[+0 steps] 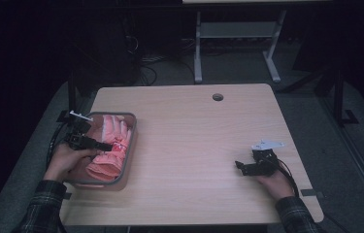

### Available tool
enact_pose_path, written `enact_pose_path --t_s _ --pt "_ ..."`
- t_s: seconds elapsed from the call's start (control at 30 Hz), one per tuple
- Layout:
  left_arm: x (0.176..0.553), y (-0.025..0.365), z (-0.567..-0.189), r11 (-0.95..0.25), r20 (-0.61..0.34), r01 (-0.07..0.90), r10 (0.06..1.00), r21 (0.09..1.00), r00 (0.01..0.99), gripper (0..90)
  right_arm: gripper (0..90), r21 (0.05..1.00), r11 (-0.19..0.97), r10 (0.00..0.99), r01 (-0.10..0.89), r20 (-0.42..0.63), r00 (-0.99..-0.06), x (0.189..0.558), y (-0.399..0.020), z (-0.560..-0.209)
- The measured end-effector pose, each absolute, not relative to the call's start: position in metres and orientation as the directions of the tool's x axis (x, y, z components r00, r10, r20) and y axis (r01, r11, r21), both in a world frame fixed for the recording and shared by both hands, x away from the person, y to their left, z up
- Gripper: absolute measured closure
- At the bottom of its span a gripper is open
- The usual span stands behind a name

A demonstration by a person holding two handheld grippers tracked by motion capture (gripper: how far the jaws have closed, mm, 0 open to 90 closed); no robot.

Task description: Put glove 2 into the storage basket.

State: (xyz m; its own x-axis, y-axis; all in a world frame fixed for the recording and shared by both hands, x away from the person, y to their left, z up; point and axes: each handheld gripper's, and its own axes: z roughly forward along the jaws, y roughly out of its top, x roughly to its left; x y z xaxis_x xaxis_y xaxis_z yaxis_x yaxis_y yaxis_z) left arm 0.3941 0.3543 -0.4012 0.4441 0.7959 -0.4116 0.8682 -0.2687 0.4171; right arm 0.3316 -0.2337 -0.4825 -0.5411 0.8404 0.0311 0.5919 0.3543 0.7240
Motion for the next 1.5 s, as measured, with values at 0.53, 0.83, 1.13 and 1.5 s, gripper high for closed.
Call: enact_pose_path --t_s 0.53,0.83,1.13,1.5 --pt "0.394 0.359 -0.394 -0.244 -0.422 0.863 0.792 0.443 0.441 26.0 13.9 0.724 0.354 0.840 0.592 0.031 -0.541 0.332 -0.234 -0.482" --pt "0.387 0.369 -0.370 -0.222 -0.374 0.826 0.810 0.517 0.452 17.5 13.9 0.724 0.354 0.840 0.592 0.032 -0.541 0.332 -0.234 -0.482" --pt "0.377 0.367 -0.340 -0.215 -0.346 0.774 0.801 0.595 0.488 17.5 13.8 0.724 0.353 0.841 0.593 0.032 -0.540 0.331 -0.234 -0.482" --pt "0.368 0.334 -0.319 -0.256 -0.289 0.696 0.774 0.671 0.564 17.6 13.8 0.723 0.354 0.842 0.593 0.030 -0.539 0.331 -0.234 -0.482"
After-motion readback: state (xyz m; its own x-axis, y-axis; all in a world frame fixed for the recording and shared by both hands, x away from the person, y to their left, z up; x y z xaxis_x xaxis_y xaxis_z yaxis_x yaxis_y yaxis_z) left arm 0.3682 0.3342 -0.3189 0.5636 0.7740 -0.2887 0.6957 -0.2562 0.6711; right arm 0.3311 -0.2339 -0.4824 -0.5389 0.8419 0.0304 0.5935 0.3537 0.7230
